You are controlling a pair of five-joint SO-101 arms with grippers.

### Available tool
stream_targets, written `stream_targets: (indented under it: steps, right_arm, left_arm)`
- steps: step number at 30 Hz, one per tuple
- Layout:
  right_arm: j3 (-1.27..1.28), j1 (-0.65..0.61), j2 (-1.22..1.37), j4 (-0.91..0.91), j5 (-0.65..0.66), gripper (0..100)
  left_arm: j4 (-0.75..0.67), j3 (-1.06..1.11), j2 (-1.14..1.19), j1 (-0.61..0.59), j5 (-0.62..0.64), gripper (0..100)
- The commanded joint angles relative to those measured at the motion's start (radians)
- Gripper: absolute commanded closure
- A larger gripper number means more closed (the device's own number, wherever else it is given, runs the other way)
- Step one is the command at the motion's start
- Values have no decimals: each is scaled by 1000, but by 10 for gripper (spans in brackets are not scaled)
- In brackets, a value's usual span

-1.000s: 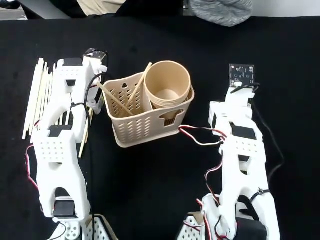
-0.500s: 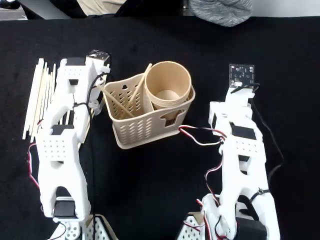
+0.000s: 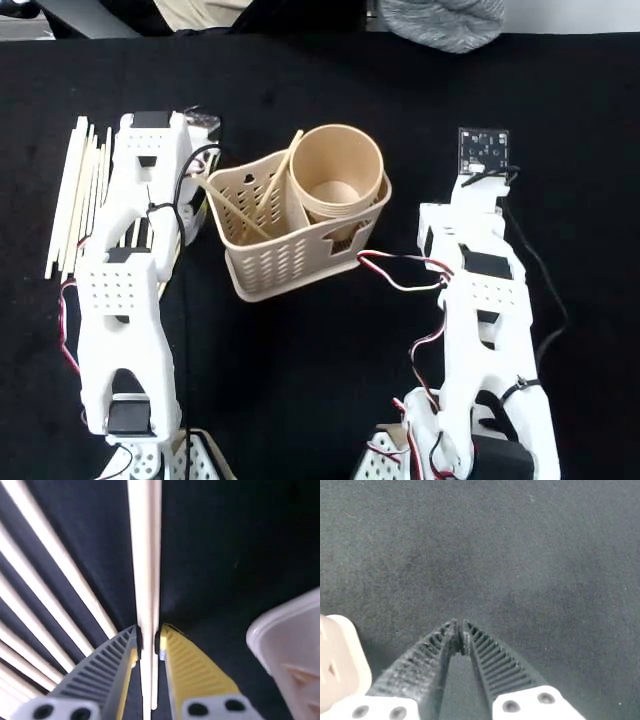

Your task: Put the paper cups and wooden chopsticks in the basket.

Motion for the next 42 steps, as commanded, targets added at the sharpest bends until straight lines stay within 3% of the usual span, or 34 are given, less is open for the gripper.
stream_targets:
  steps: [1,32,42]
  right_arm:
    - [-5,-14,4,-18,11,986]
    - [-5,-14,4,-18,11,986]
    - [-5,-14,4,-18,11,986]
  left_arm:
    - [58,-1,-3,1,-31,970]
    - [98,-197,-20,-96,23,971]
    - [98,-186,-298,-168,51,971]
